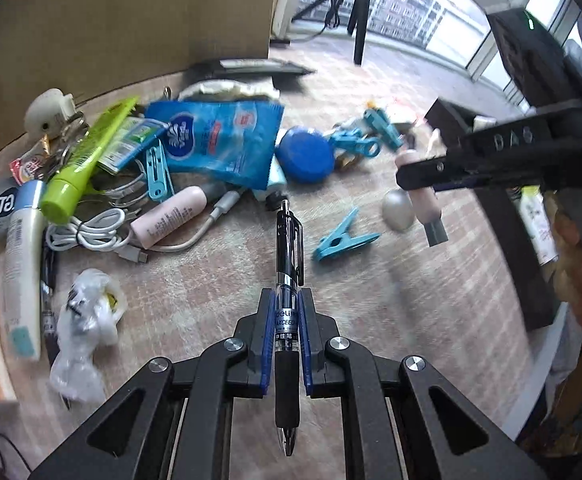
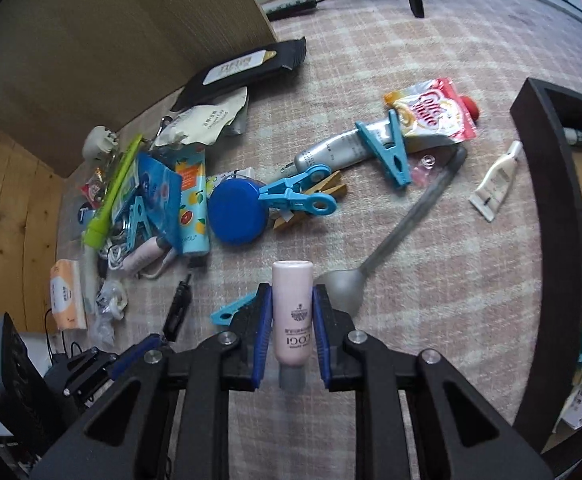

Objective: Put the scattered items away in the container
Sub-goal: 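Carry pen and pink bottle into the tray and open both grippers, then withdraw both open grippers from the tray back toward the pile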

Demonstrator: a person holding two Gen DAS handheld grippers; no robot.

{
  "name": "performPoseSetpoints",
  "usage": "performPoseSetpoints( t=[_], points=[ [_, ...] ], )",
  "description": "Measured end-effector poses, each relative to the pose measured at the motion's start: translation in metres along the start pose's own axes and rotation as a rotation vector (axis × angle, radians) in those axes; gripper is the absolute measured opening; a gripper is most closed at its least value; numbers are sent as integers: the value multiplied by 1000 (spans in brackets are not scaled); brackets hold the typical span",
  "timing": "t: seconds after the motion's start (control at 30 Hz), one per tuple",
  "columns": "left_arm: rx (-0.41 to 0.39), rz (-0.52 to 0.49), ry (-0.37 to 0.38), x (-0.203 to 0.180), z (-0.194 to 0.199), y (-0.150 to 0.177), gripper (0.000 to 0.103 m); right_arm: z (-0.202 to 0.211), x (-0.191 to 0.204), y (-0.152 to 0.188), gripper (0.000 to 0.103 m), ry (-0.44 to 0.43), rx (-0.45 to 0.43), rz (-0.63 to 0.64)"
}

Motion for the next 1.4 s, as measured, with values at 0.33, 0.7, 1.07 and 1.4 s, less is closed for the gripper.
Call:
performPoseSetpoints(
  t=[0.33,0.7,1.07,1.4],
  points=[
    [-91,49,54,-45,43,-19,10,67,-65,9,20,-42,-87,-17],
    [-118,-127,172,-216,36,-70,10,153,-221,54,20,48,-196,-149],
    [-109,-180,163,-322,11,-99,41,192,-327,80,49,118,-238,-247],
    [-72,-157,147,-313,3,-97,41,203,-334,124,49,105,-324,-329]
  ],
)
Point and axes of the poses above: each gripper's, at about its wrist camera, not at the fingertips, and z roughly against the way its jaws point, x to its left, y to its underside, the point moved 8 cm from there along -z, roughly the way its jaws point, and after that the axes turned 14 degrees about x, right-handed, at the moved point
